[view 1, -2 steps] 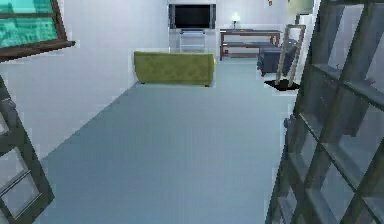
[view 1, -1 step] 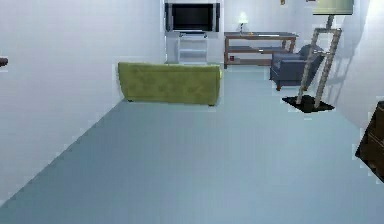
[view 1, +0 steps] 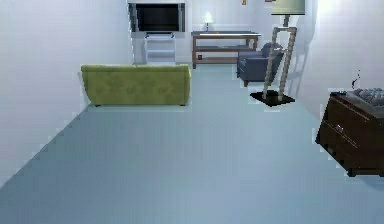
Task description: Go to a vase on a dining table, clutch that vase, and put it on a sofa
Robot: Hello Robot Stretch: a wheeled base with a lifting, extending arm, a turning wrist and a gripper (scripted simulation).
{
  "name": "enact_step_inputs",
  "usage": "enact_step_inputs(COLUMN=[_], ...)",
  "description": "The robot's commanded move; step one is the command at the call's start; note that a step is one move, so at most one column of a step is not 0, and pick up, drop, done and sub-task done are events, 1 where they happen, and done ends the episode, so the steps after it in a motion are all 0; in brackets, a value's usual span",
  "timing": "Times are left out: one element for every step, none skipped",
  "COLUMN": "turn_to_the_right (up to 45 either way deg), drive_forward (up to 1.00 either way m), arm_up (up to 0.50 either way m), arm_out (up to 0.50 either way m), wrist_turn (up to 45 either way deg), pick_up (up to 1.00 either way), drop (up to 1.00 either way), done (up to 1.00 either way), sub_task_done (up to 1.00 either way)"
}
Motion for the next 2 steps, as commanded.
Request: enact_step_inputs(turn_to_the_right=[0.0, 9.0], drive_forward=[0.30, 0.00], arm_up=[0.00, 0.00], arm_out=[0.00, 0.00], wrist_turn=[0.0, 0.0], pick_up=[0.00, 0.00], drop=[0.00, 0.00], done=[0.00, 0.00], sub_task_done=[0.00, 0.00])
